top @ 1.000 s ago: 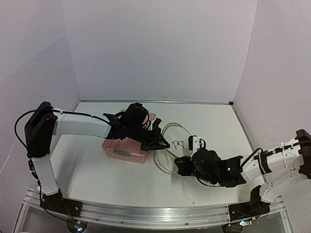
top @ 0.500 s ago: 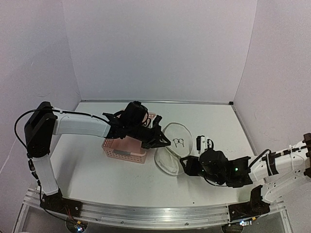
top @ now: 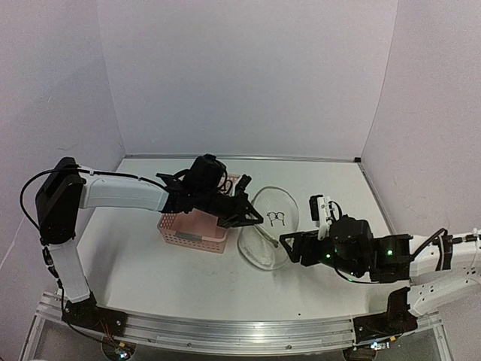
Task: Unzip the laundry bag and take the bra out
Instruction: Adjust the laundry bag at the center of the board.
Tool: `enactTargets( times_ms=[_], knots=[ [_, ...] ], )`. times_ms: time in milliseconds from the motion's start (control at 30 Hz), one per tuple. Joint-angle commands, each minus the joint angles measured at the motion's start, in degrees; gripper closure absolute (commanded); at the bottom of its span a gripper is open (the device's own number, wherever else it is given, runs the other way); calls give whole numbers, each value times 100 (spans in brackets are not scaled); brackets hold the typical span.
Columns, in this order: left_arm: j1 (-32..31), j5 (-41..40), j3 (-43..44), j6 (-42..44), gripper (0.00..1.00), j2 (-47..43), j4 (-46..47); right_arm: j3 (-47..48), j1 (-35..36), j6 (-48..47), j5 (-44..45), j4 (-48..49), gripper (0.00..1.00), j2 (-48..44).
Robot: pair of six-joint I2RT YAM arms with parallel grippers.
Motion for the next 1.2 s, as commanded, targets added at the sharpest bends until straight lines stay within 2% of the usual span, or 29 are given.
enactTargets(
  times_ms=[0,167,300,700,1000,1167],
  knots=[
    [0,237,-7,614,100,-556,385,563,-86,-727,25,-547,31,-290],
    [-2,406,-173,1193,100,-874,431,952,-389,-1140,-313,-972,24,-401],
    [0,691,-320,1589,100,-1013,570,1102,-978,-1349,-1134,-1056,19,-492],
    [0,1248,-543,2020,100,-1124,922,1291,-2102,-1652,-2525,-1128,9,-366],
    [0,1691,-536,2175,100,-935,1383,1115,-2786,-1728,-3796,-902,7,-172],
    [-3,2051,-170,2319,100,-681,1448,930,-3131,-1718,-4314,-668,13,-162]
  ],
)
